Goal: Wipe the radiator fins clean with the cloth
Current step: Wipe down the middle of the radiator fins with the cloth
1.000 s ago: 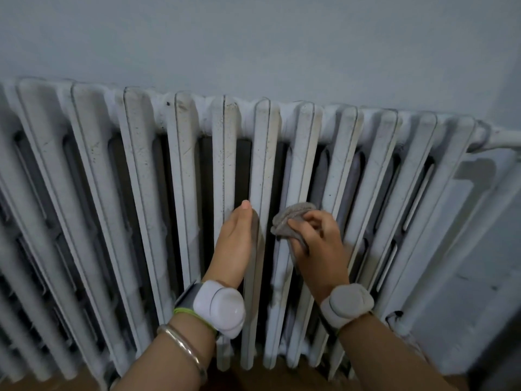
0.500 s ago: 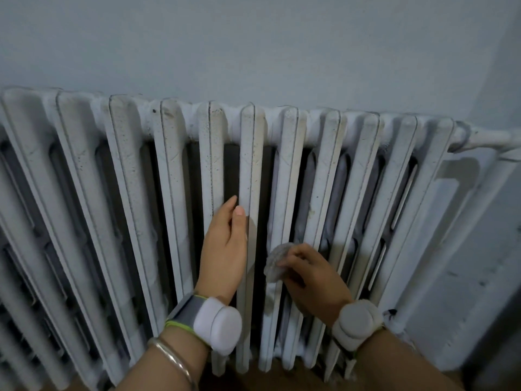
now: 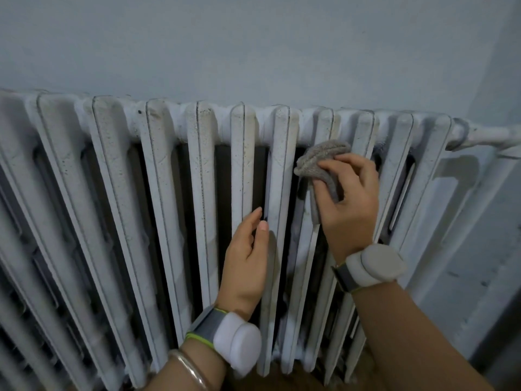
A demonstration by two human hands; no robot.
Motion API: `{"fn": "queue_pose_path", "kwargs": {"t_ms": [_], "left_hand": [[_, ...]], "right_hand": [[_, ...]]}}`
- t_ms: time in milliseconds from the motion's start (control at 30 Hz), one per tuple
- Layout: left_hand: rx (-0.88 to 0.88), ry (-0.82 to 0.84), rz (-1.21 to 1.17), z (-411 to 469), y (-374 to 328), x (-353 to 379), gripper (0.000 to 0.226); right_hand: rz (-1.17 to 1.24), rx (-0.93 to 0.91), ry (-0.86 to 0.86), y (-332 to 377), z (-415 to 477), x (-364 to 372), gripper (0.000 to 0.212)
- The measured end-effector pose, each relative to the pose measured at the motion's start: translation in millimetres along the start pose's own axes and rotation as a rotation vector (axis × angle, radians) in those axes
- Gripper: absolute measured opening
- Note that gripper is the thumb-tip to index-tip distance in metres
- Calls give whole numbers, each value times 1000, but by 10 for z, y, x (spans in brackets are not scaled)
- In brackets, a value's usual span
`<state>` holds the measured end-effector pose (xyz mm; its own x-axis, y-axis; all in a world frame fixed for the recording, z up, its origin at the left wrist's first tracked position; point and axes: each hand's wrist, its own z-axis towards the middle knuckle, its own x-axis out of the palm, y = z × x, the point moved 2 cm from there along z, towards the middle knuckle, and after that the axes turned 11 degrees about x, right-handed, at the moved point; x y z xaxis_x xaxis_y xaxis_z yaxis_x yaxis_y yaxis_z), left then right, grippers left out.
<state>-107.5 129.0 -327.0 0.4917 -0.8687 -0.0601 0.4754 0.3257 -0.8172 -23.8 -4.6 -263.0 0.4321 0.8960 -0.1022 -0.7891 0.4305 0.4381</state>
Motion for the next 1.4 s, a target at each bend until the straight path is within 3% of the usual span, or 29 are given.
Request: {"fn": "queue_pose_path", "kwargs": {"t_ms": [300,533,733,933,1000,1100,1167,1300,1400], "left_hand": [[-114,68,-25,35,89,70,43],[-145,65,-71,36,144,75,44],[-157,75,-71,24,140,62,44],[-157,83,-69,19,115,61,44],[-158,87,-72,19,117,57,43],[-159,88,-80,21,121,54,43],[-163,85,-91,22,121,59,44],[-172,77,-117,25,130,71,44],[-166,64,-125,32,145,70,44]], "right_hand": [[-68,45,39,-200,-237,92,20],[-172,196,241,-357,-577,112,22],[-219,67,316,-556,-892,69,35],[-189,-8,485,-647,-1066,4,23],[-182,-22,559,-657,-1066,-53,29],[-159,36,603,-617,-863,-122,22],[-117,85,549,-464,-640,-154,12],[-106,23,131,-97,-222,-229,17],[-25,-18,-14,-36,-54,-172,20]]}}
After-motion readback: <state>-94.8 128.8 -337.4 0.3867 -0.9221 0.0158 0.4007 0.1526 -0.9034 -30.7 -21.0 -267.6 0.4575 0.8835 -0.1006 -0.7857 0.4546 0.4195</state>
